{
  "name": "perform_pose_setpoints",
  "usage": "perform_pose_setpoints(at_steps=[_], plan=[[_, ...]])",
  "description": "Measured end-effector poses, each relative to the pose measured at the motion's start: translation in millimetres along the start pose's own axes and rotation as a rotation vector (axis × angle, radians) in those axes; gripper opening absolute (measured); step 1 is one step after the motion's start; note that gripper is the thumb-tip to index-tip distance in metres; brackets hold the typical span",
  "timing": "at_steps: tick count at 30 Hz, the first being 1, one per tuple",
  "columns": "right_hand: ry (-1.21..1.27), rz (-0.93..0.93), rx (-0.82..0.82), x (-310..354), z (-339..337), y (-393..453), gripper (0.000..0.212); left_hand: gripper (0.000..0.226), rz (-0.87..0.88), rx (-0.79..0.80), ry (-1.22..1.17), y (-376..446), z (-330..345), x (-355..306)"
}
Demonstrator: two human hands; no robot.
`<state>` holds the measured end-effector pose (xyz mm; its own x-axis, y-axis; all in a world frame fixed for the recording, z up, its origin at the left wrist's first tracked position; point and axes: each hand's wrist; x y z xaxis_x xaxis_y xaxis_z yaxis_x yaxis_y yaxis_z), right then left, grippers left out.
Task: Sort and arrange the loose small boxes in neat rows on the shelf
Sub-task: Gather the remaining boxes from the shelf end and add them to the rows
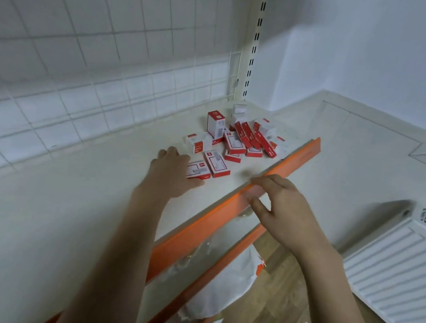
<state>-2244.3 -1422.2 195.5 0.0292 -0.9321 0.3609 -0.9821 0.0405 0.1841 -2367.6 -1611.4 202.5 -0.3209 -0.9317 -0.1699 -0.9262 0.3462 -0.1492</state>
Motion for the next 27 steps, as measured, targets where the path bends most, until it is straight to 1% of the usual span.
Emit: perform_pose_setpoints(at_steps=[4, 9, 14, 19, 21, 23, 25, 27], plan=[[0.010, -0.073, 0.016, -12, -4, 13, 0.038, 0.043, 0.002, -0.018, -0.087, 2, 3, -3], [-0.013, -0.210, 0.088, -13, -7, 33, 0.042, 0.043, -0.033, -0.119, -0.048, -11, 3, -4], [-0.107, -0.340, 0.273, -1, -15, 89, 0.047, 0.041, -0.082, -0.272, -0.136, -47, -3, -8], [-0.238, -0.426, 0.437, 2, -2, 135, 0.048, 0.041, -0.121, -0.342, -0.137, -77, -2, -8], [-0.241, -0.445, 0.486, 2, 1, 144, 0.042, 0.041, -0.132, -0.372, -0.144, -85, 0, -6], [-0.231, -0.459, 0.522, 2, 3, 151, 0.042, 0.041, -0.146, -0.398, -0.157, -90, 1, -4], [-0.194, -0.454, 0.569, 0, 4, 157, 0.046, 0.042, -0.161, -0.412, -0.164, -95, 3, -3], [-0.181, -0.434, 0.634, 1, 2, 159, 0.055, 0.043, -0.172, -0.414, -0.163, -99, 5, -4]])
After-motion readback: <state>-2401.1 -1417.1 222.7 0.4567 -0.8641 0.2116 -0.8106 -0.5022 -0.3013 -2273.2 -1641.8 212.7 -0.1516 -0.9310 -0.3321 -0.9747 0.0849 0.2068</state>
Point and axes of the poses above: each hand's wrist, its own y-axis towards the middle knuckle, its own z-axis out of the palm, x = y × z, and after that the axes turned 4 degrees about x, right-handed
